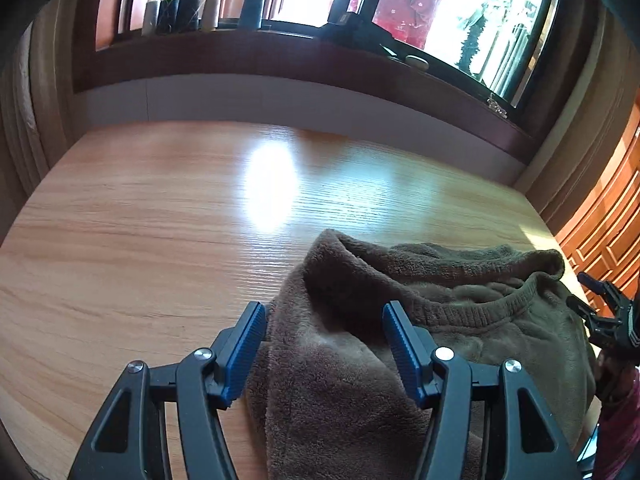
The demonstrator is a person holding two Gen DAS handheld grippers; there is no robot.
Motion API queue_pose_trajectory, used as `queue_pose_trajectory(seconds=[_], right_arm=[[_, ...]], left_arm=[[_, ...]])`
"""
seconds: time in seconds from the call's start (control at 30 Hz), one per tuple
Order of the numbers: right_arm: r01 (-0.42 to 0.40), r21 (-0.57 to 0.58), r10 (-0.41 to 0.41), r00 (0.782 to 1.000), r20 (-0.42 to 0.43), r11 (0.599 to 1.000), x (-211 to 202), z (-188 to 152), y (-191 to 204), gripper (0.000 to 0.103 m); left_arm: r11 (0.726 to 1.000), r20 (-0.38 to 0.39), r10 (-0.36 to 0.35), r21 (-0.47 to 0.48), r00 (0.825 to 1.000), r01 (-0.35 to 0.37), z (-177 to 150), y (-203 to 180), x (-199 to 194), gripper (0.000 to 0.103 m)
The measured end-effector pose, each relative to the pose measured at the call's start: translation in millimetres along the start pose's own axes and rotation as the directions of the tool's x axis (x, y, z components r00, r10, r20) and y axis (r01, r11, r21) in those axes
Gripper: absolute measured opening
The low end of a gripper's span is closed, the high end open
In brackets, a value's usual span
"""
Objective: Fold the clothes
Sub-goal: 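Move both open tools onto the ribbed waistband of the fleece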
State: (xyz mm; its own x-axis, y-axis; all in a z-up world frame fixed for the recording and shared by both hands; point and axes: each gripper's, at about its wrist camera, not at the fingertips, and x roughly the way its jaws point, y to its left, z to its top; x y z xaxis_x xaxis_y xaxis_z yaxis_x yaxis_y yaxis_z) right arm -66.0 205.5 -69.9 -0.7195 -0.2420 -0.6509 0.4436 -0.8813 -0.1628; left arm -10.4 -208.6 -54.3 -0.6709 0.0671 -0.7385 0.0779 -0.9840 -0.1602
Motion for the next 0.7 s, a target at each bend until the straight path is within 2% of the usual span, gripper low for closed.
queue_pose_trajectory(seconds=[0.07,0.23,0.43,0.7], right_arm=[[-0.007,-0.003,0.007,1.000,-0.012,1.000,1.9,1.7,1.7,0.079],[-0.037,0.030,0.038,0.998,-0.050,0.999,12.4,2.5,0.4,0.079],[-0.052,0.027,0.055,0.993,-0.103,0.998,30.9,-6.2,6.2,0.079],[-0.038,-0.010,0.036,0.987,-0.157,0.999,43.7,-9.6,13.6,0.081]], left_arm=[[0.997,0.011,0.043,0.063,0.999,-0.044,-3.7,-6.9,-0.8,0.063],[0.988,-0.038,-0.014,0.155,0.999,0.020,-9.8,-28.1,8.3,0.063],[0.969,-0.065,0.048,0.247,0.997,-0.030,-15.0,-51.0,31.5,0.063],[0.929,-0.049,0.122,0.357,0.991,-0.097,-19.9,-76.8,44.6,0.063]])
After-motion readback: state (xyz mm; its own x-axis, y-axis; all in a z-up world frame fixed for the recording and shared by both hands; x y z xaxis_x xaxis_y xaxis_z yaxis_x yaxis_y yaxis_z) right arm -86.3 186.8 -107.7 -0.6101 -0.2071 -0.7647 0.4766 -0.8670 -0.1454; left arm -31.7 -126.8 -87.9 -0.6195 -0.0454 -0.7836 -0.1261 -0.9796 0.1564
